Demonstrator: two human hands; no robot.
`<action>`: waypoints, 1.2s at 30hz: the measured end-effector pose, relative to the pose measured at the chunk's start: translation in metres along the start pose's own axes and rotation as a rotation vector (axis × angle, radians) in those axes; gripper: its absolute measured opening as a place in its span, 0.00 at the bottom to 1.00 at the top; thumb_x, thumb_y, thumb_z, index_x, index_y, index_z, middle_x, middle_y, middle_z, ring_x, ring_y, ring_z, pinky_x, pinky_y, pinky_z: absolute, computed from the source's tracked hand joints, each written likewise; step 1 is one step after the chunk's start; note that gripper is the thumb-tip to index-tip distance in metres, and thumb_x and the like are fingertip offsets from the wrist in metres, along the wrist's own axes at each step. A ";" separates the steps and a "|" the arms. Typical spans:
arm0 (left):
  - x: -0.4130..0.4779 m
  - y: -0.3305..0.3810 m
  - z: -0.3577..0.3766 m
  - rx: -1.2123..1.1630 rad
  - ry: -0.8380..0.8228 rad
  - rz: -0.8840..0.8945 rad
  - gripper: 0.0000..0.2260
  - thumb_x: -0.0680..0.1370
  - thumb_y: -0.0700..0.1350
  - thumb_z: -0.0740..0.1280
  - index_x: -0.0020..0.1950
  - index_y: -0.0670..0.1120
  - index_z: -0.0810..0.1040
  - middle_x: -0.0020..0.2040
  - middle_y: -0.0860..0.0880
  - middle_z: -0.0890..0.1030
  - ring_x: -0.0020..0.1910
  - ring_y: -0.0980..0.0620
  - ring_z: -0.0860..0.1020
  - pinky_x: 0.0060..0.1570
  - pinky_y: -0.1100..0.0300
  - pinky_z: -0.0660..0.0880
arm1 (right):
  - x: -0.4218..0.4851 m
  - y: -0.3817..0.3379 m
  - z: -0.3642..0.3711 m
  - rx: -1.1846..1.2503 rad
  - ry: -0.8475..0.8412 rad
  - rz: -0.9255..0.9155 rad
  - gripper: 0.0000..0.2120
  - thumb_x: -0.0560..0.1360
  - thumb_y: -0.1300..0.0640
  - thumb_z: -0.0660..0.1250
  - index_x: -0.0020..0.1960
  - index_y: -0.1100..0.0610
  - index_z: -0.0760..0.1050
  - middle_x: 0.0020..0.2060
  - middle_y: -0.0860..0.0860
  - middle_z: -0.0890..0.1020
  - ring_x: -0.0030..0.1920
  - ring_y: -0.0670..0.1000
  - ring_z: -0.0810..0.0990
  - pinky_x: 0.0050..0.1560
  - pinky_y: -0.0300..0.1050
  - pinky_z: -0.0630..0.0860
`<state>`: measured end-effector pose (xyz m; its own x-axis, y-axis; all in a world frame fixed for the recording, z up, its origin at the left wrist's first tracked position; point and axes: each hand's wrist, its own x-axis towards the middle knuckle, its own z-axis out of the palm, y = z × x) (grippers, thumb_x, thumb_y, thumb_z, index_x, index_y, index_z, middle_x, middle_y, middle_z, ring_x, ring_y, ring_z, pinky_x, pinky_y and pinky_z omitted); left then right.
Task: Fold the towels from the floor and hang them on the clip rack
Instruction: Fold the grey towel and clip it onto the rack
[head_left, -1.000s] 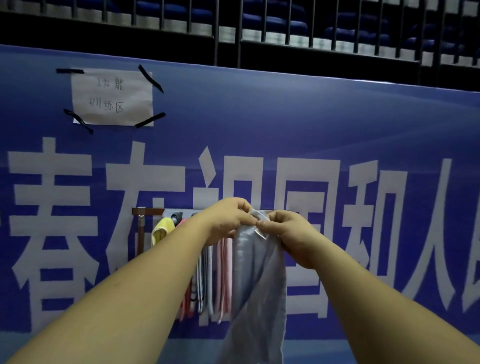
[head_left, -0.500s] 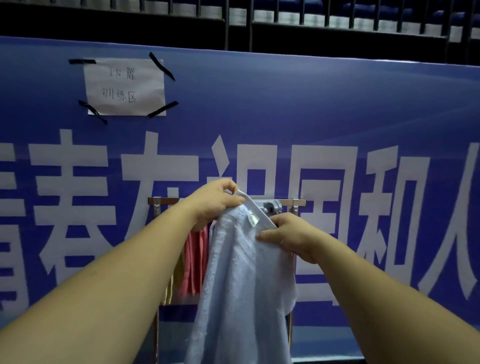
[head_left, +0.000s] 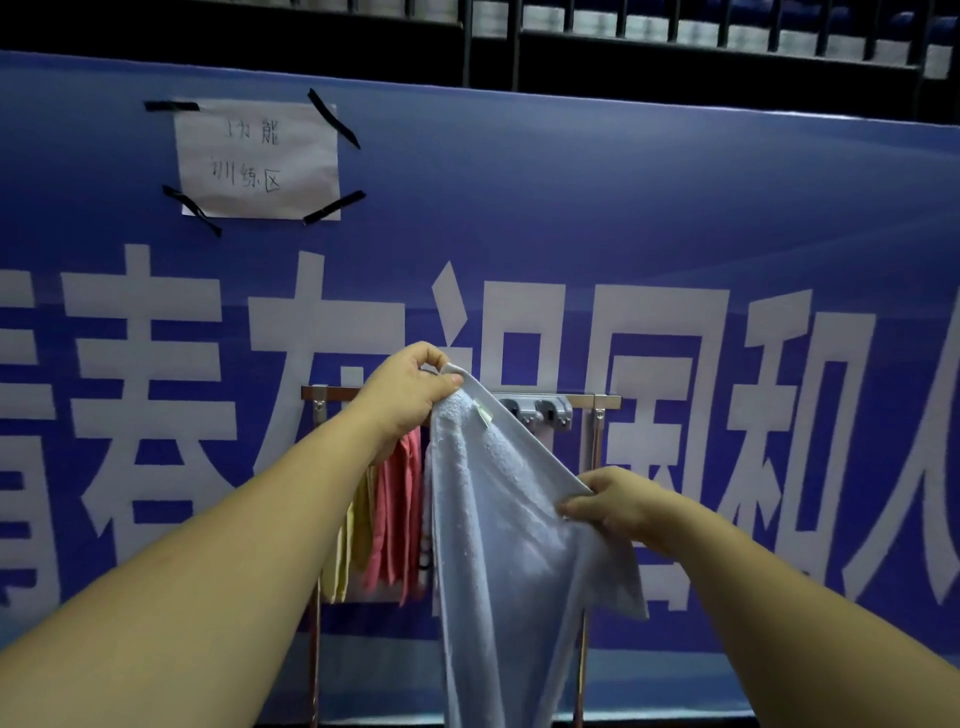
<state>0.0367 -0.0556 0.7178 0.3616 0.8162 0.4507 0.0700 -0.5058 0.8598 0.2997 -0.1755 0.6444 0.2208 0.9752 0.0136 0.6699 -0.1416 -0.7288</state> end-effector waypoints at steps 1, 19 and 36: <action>0.000 0.000 0.000 -0.011 0.024 0.010 0.04 0.82 0.44 0.73 0.54 0.47 0.80 0.52 0.36 0.87 0.46 0.42 0.85 0.57 0.37 0.82 | -0.002 0.002 -0.001 0.010 0.020 0.006 0.09 0.79 0.46 0.73 0.54 0.50 0.86 0.48 0.50 0.89 0.51 0.53 0.87 0.62 0.57 0.81; -0.013 -0.025 -0.018 -0.045 0.082 -0.129 0.07 0.83 0.48 0.72 0.56 0.46 0.81 0.52 0.41 0.85 0.46 0.42 0.84 0.50 0.44 0.83 | -0.029 0.024 -0.035 0.312 0.048 0.092 0.14 0.78 0.48 0.75 0.55 0.59 0.86 0.51 0.60 0.88 0.47 0.58 0.87 0.53 0.56 0.85; -0.083 -0.122 0.029 -0.120 -0.017 -0.339 0.04 0.81 0.40 0.73 0.48 0.41 0.82 0.39 0.42 0.83 0.38 0.45 0.80 0.43 0.48 0.81 | -0.025 0.056 0.071 1.021 0.204 0.099 0.09 0.81 0.67 0.64 0.51 0.61 0.84 0.41 0.57 0.84 0.37 0.53 0.82 0.33 0.46 0.79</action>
<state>0.0247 -0.0693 0.5682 0.3523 0.9266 0.1313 0.0795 -0.1694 0.9823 0.2814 -0.1957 0.5549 0.4213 0.9064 -0.0319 -0.2539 0.0841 -0.9636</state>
